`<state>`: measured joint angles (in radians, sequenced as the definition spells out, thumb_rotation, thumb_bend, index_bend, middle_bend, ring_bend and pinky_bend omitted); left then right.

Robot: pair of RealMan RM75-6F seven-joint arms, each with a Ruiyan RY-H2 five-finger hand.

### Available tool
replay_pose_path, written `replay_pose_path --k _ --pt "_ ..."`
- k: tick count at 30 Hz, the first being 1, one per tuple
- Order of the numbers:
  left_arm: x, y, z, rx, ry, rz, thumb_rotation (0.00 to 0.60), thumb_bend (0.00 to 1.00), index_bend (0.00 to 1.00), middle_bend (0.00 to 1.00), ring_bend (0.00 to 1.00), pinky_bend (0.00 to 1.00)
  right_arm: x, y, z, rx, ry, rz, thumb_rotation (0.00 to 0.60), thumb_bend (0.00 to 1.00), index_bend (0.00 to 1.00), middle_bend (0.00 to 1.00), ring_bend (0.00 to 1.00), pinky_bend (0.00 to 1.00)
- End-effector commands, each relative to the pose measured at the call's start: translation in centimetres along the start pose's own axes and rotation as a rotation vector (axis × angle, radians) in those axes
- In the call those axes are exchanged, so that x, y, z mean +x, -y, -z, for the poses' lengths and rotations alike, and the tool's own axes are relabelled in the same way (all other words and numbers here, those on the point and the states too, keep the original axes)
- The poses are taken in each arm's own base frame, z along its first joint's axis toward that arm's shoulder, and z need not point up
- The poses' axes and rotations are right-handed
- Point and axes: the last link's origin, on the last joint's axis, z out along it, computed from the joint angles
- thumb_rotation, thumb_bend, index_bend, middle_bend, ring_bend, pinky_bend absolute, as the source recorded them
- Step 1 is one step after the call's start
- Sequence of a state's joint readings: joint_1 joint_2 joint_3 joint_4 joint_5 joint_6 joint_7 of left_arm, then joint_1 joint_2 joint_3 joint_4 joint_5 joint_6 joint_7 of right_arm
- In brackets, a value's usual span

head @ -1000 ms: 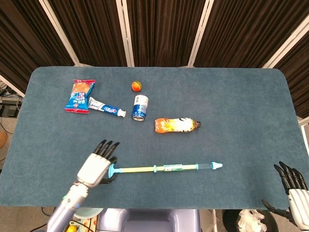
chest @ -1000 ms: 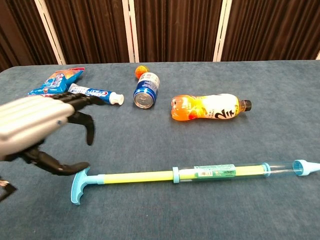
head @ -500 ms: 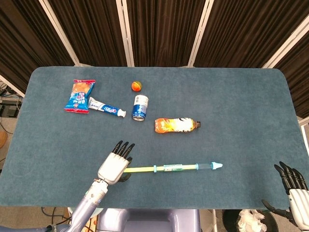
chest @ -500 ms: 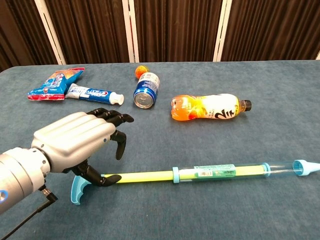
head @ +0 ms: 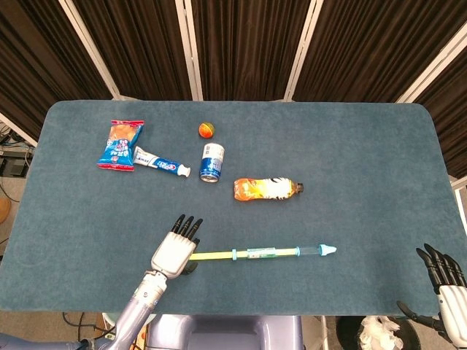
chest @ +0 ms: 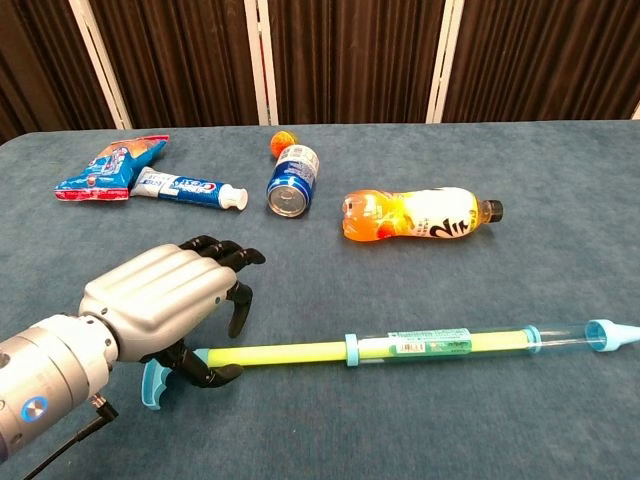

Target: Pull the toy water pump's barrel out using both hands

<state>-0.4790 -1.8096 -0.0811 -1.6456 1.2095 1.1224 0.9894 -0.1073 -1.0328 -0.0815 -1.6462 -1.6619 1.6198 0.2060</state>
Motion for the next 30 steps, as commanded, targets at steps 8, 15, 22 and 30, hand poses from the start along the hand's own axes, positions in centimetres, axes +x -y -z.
replay_pose_path --k 8,15,22,30 --pt "-0.8 -0.3 -0.2 0.001 0.017 -0.010 0.600 0.26 0.50 0.05 0.00 0.03 0.0 0.0 0.0 -0.002 -0.004 0.000 0.600 0.20 0.03 0.00 0.00 0.00" --pt "-1.2 -0.3 -0.3 0.002 0.027 -0.017 0.600 0.28 0.51 0.05 0.00 0.03 0.1 0.0 0.0 -0.002 -0.005 -0.002 0.600 0.20 0.03 0.00 0.00 0.00" --pt "-1.2 -0.3 -0.2 -0.019 0.021 -0.028 0.600 0.37 0.58 0.08 0.00 0.03 0.0 0.1 0.0 -0.002 -0.002 -0.002 0.600 0.20 0.03 0.00 0.00 0.00" --pt "0.4 -0.2 0.1 -0.089 -0.046 -0.047 0.600 0.39 0.60 0.10 0.00 0.04 -0.1 0.4 -0.3 0.000 0.001 -0.003 0.600 0.20 0.05 0.00 0.00 0.00"
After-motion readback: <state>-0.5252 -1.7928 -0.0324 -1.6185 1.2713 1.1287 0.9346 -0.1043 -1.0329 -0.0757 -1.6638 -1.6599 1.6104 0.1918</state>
